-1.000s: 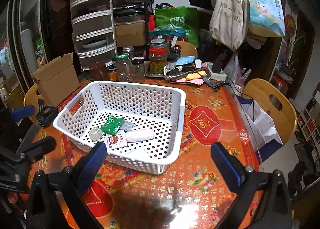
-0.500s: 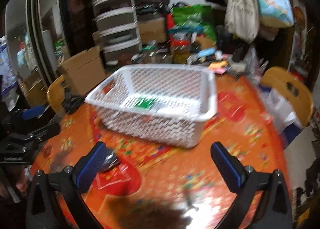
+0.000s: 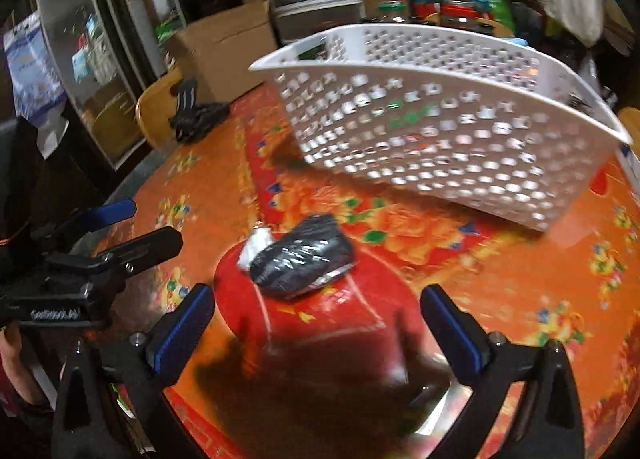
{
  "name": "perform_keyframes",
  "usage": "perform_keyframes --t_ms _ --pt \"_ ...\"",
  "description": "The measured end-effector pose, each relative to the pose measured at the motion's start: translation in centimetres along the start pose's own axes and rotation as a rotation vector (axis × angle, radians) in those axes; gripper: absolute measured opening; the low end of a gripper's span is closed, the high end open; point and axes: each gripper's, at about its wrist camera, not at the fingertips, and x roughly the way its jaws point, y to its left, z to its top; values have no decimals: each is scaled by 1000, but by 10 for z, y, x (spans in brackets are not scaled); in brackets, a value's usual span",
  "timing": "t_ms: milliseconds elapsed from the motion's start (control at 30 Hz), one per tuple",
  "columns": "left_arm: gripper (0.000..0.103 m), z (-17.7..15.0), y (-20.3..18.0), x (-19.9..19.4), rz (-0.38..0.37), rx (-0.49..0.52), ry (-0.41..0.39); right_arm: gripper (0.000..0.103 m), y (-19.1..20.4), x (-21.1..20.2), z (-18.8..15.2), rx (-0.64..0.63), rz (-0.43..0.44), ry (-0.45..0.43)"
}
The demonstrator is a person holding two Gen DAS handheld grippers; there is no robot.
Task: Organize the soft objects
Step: 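Withdraw both tools and move them toward the clear bag and black sock, then grasp the small clear bag with the left tool while the right tool grasps the black sock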
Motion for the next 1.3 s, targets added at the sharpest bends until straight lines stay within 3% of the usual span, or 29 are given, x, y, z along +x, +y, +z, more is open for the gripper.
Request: perform_keyframes --t_ms 100,233,400,700,833,1100,1233,1300 --pt "102 -2 6 5 35 -2 4 98 6 16 5 -20 -2 11" --pt "102 -2 16 12 16 -26 15 89 5 23 11 -21 -12 14" --pt "102 -4 19 25 -4 -34 42 66 6 41 18 -35 -13 52" --pt "102 -6 -17 42 -94 17 55 62 -19 8 3 11 -39 7" --pt "100 -3 -42 54 -71 61 73 62 -37 -12 -8 42 -64 -11" --pt "60 -3 -63 73 -26 73 100 62 -59 -33 -17 71 -87 -38" --pt "26 -3 -66 74 -6 73 86 62 -63 -39 -20 77 -81 -50" --pt "26 -3 -65 73 -8 70 77 62 -66 -42 -22 79 -81 -55"
